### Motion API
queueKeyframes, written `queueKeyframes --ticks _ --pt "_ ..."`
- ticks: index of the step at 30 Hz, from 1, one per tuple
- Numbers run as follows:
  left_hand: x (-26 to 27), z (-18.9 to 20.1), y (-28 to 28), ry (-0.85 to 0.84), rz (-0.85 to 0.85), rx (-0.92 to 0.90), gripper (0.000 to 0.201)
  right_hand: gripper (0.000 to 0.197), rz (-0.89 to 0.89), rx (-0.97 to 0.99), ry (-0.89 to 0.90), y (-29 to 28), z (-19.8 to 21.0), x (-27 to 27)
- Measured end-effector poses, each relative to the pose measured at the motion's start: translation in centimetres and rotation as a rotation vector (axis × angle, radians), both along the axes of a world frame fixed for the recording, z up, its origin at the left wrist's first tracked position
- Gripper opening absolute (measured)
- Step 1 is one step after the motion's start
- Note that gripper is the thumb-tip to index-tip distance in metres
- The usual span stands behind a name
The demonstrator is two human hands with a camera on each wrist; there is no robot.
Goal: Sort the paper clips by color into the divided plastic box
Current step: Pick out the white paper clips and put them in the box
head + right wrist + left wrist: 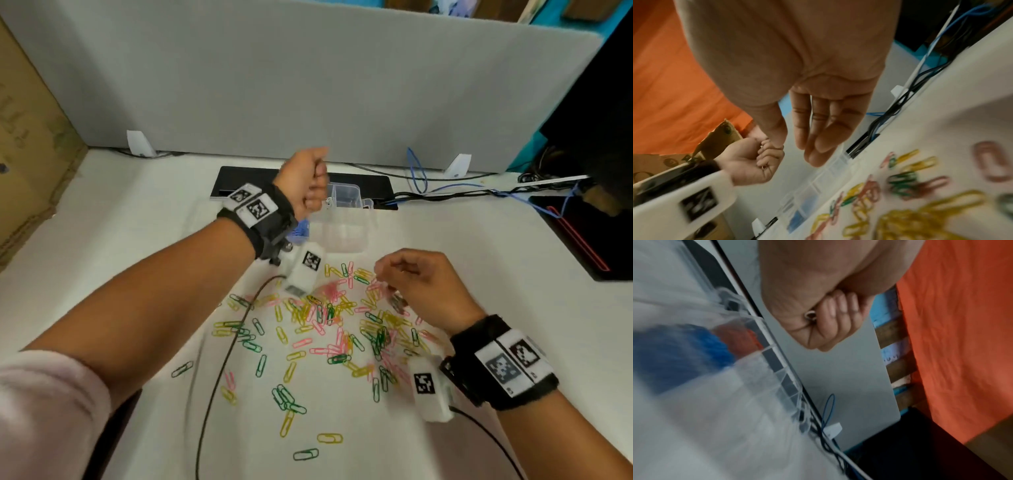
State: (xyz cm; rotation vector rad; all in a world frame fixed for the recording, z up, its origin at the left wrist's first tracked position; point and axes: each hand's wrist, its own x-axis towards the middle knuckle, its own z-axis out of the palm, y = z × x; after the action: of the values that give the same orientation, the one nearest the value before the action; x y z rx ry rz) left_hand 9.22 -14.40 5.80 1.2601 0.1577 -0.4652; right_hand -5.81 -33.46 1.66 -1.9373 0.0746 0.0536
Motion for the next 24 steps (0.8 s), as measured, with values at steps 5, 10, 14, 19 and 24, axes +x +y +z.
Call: queueKeyframes --ticks 5,10,14,19,24 --pt "4.3 0.0 -2.6 0.034 0.223 -0.106 0.049 0.014 -0.081 0.099 0.000 -2.7 -0.9 -1.7" --pt "5.9 -1.9 -3.8 0.023 0.383 -0.067 0.035 0.012 -0.094 0.135 0.024 -3.7 -1.7 -2.5" --pt "6.1 -2.8 -3.9 -0.036 0.416 0.012 0.029 0.010 -0.085 0.145 0.015 -4.2 -1.6 -2.3" --pt "6.6 -3.3 -3.6 -0.051 0.386 0.069 0.030 0.009 -0.086 0.120 0.003 -4.4 -1.7 -1.9" --pt "6.5 -3.1 -2.7 -0.082 0.392 0.049 0.029 0.009 -0.081 0.138 0.016 -4.1 -1.8 -2.1"
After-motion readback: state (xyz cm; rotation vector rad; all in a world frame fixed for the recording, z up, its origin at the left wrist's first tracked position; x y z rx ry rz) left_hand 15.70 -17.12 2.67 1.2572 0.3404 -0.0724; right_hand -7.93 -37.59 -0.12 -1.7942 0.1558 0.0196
